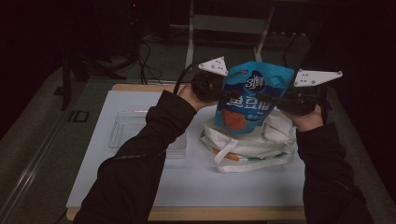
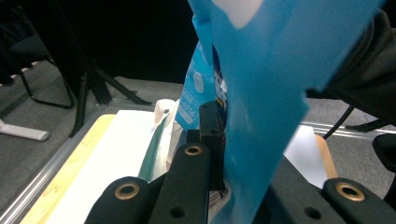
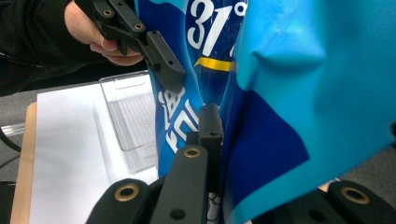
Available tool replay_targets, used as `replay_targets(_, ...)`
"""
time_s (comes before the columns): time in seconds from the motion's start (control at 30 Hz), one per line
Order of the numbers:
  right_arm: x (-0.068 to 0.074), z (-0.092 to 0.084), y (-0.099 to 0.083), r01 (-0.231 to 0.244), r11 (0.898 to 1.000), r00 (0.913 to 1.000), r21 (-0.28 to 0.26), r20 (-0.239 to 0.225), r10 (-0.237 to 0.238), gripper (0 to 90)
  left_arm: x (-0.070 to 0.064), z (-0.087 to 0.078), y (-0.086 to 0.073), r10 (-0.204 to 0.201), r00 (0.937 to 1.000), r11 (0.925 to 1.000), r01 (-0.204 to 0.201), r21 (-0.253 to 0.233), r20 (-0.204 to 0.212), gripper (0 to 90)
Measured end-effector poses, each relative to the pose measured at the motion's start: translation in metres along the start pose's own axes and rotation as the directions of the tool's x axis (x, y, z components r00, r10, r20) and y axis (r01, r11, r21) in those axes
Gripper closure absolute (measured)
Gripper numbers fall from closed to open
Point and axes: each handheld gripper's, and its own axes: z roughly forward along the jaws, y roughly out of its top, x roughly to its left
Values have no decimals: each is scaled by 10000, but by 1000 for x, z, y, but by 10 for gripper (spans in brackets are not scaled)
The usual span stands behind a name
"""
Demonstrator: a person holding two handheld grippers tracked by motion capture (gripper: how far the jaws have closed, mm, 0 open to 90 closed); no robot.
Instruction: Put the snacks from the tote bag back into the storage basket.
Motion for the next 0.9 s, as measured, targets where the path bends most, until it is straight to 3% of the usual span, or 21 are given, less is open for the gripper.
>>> replay_targets(0.9,24,67,47,517,9987,9928,-49,-1082,-519,885,1,-85,-21,-269,9971,9992,290,288,-714,900)
